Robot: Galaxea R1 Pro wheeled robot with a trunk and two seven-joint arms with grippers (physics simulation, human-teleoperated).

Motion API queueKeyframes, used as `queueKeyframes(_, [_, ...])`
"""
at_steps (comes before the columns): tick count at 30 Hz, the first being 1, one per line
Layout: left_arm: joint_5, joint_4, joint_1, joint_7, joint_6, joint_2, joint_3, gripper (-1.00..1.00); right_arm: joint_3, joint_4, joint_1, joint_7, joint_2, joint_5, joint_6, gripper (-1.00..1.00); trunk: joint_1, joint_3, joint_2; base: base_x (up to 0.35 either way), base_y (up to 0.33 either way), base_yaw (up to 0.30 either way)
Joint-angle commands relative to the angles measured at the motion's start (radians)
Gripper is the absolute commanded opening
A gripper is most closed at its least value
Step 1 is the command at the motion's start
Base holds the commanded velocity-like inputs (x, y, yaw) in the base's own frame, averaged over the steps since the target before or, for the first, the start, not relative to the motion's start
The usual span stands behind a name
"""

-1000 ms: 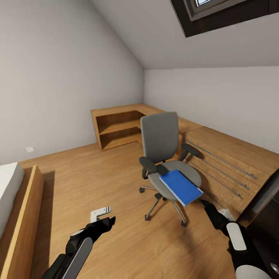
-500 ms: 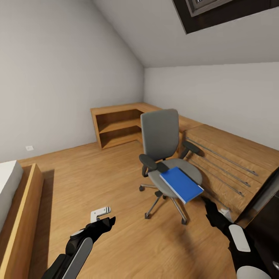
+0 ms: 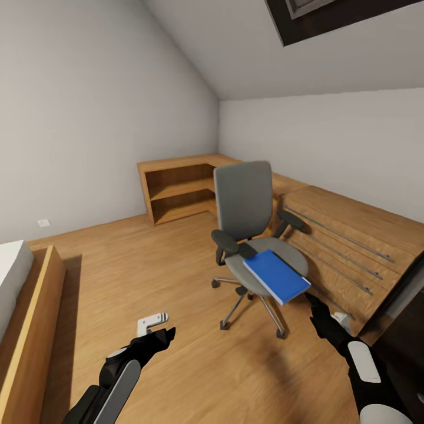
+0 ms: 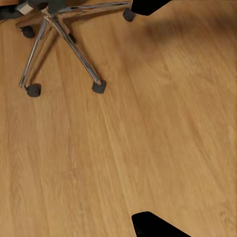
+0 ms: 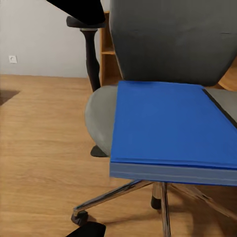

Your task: In the bedroom, organize the workspace by keeping the computer under the desk, ensuring the monitor is on the desk, placing the keyboard on the desk next to the monitor, placing the mouse on the desk next to the keyboard, moving the folder from the swivel chair onto the desk next to the mouse, stacking the notebook on top of the folder with the pen on top of the notebook, and positioning the swivel chair next to the desk.

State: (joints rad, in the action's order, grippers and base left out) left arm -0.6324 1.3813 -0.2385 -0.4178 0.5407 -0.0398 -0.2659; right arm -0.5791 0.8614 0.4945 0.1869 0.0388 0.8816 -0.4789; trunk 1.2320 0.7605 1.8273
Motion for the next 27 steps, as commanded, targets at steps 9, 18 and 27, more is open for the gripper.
queueKeyframes(9, [-0.012, 0.009, -0.001, -0.01, 0.002, 0.0, -0.005, 1.0, -0.005, 0.0, 0.001, 0.003, 0.001, 0.002, -0.003, 1.0, 0.035, 0.029, 0.064, 0.0, 0.0, 0.0])
queueKeyframes(18, [-0.012, 0.006, -0.001, -0.01, 0.002, 0.001, -0.008, 1.0, -0.004, -0.024, 0.001, -0.001, 0.001, 0.004, 0.002, 1.0, 0.069, 0.057, 0.127, 0.0, 0.0, 0.0])
queueKeyframes(27, [-0.013, 0.003, -0.001, -0.01, 0.002, 0.002, -0.009, 1.0, -0.004, -0.028, 0.001, -0.001, 0.001, 0.004, 0.002, 1.0, 0.104, 0.086, 0.19, 0.0, 0.0, 0.0])
